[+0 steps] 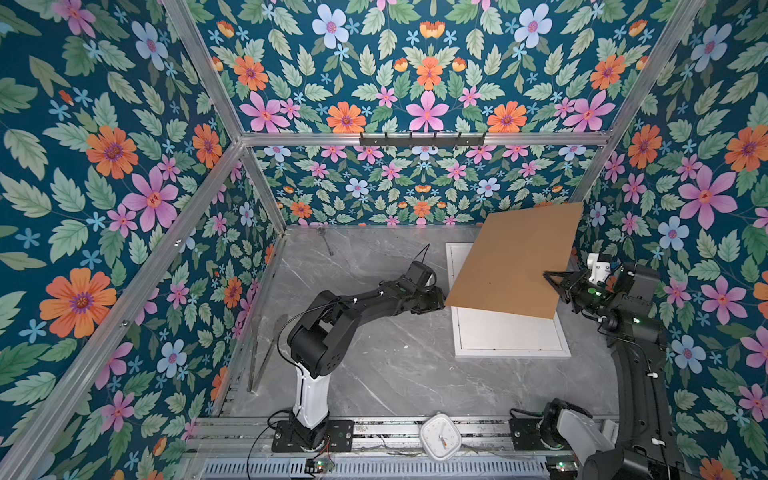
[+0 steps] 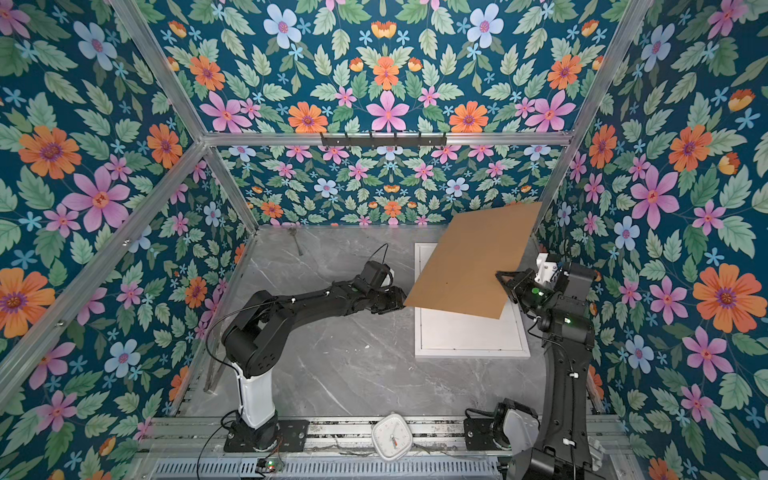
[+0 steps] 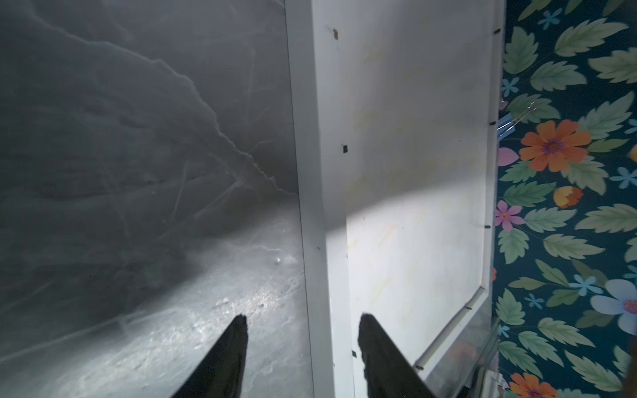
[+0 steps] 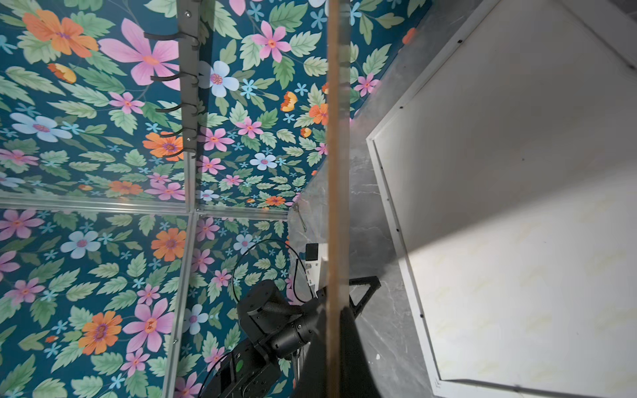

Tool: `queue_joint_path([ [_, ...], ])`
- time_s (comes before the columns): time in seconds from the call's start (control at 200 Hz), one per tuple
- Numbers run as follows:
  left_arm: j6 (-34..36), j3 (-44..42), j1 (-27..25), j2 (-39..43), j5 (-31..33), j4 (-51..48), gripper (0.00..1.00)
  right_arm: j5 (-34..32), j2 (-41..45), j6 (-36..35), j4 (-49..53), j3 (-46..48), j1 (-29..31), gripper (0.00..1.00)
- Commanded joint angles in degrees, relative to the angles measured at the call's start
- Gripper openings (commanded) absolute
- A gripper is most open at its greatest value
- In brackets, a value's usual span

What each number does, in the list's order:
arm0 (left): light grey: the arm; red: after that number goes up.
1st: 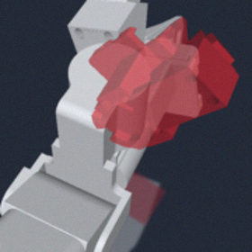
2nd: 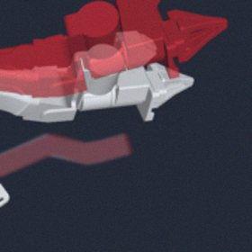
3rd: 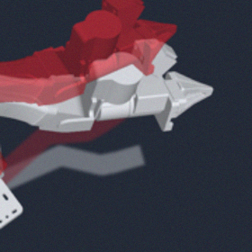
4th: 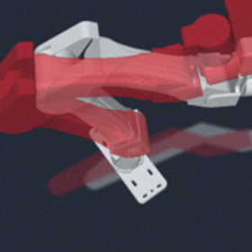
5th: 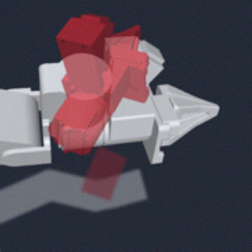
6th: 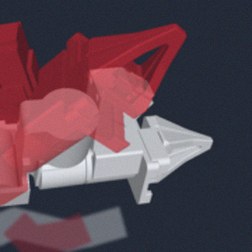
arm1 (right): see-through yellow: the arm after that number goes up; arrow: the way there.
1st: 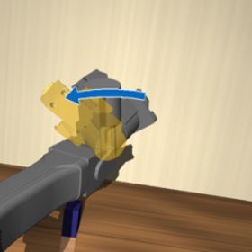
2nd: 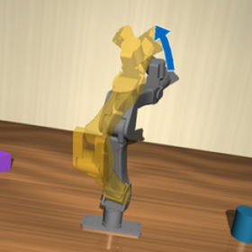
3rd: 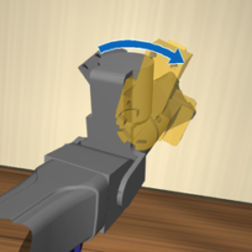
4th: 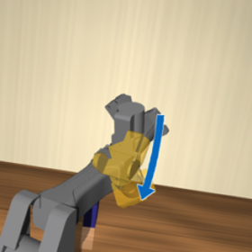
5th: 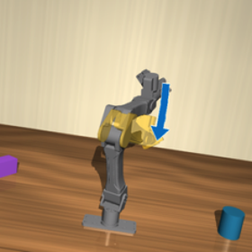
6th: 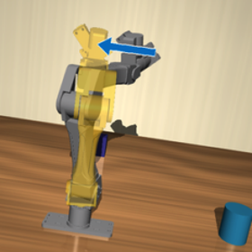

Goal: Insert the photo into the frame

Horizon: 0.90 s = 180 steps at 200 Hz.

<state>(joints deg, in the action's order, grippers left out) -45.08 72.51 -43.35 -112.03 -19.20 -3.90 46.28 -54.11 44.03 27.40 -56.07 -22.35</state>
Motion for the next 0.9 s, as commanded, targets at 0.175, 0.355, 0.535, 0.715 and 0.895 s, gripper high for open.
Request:
queue_joint_path([
  [0.175,-0.08,5.19,-2.88,-5.74,3.77,-1.37,0.54,-9.68,3.25,-6.78,6.67,-3.97,-0.45,0.0],
  [0.355,-0.36,6.83,-3.41,-7.54,4.32,-1.65,0.53,-13.17,4.43,-9.18,9.28,-5.01,-0.44,0.0],
  [0.535,-0.66,7.29,-3.58,-8.05,5.86,-2.44,0.48,-14.1,5.5,-9.49,9.43,-4.92,-0.42,0.0],
  [0.715,-0.71,7.27,-3.69,-8.11,6.32,-3.04,0.46,-13.15,5.77,-9.66,9.08,-4.53,-0.43,0.0],
  [0.895,-1.26,7.33,-4.12,-7.66,5.82,-1.44,0.48,-13.07,5.77,-10.05,9.49,-4.49,-0.43,0.0],
])
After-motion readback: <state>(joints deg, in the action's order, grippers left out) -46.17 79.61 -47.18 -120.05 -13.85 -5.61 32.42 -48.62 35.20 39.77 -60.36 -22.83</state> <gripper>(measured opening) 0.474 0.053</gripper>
